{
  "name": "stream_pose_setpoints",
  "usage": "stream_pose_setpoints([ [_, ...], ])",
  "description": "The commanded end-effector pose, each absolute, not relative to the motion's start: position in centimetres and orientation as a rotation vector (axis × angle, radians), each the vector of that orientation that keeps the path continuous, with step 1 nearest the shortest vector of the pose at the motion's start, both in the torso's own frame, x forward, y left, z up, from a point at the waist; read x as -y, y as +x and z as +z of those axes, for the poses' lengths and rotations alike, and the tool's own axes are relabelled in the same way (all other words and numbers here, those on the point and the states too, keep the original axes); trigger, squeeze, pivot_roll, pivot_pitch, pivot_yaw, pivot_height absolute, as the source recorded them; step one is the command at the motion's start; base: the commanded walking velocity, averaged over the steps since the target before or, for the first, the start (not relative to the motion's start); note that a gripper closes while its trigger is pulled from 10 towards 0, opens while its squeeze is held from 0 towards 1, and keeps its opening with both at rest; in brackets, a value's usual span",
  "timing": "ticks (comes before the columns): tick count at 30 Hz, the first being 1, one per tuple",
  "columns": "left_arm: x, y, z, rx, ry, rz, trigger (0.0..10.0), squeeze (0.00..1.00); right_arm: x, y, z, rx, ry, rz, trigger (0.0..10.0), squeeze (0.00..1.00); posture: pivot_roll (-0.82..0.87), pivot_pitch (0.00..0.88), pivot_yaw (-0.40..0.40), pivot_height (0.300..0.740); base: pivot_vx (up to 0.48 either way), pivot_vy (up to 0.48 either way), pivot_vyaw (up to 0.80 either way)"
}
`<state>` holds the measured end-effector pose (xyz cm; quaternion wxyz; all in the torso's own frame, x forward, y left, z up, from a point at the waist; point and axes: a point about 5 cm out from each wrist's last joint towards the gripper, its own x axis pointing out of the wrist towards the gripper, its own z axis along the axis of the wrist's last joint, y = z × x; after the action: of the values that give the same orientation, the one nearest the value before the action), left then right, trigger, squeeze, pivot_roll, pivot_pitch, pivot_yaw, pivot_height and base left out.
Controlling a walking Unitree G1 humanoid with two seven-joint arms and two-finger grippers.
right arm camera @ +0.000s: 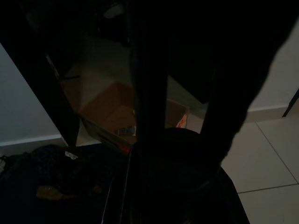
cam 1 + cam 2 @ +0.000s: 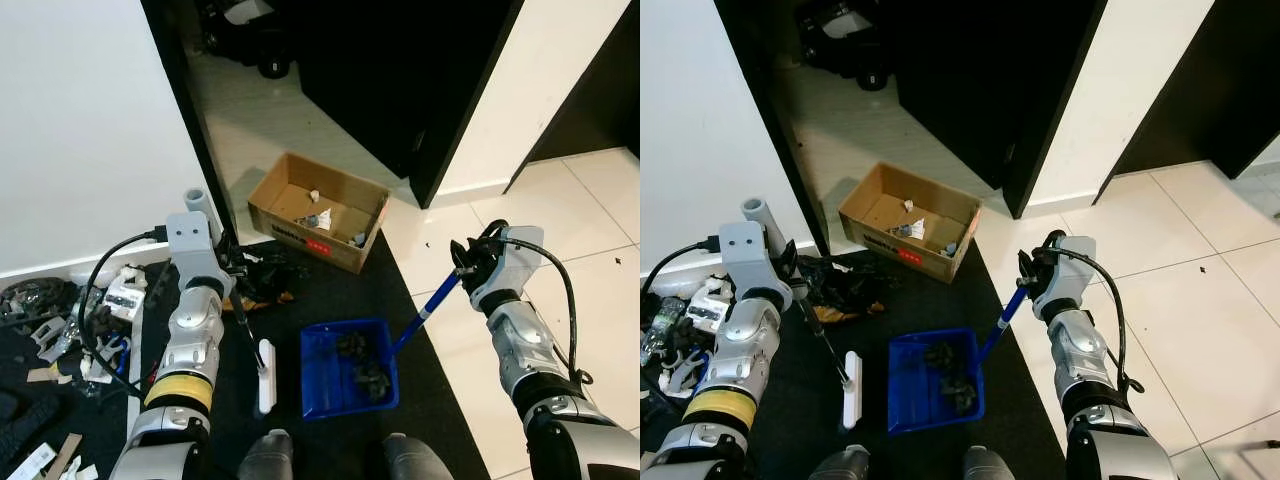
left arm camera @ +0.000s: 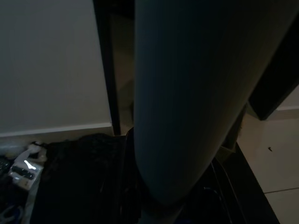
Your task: Sweep floor
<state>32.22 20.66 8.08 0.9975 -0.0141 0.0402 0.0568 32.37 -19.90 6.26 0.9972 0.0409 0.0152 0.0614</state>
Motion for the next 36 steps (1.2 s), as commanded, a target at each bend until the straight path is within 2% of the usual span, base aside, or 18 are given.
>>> stream_pose_setpoints([
  [1, -20.1, 31.6, 6.6, -0.141, -0.06, 0.094, 10.0, 0.0, 20.1, 32.6, 6.7, -0.01, 0.087, 0.111, 10.0, 0.0, 0.0, 0.081, -0.033, 0.74, 0.33, 0.0, 0.0],
  [36, -20.2, 31.6, 6.9, -0.13, -0.058, 0.086, 10.0, 0.0, 21.1, 33.0, 7.9, 0.038, 0.088, 0.092, 10.0, 0.0, 0.0, 0.076, -0.031, 0.74, 0.37, 0.0, 0.0],
])
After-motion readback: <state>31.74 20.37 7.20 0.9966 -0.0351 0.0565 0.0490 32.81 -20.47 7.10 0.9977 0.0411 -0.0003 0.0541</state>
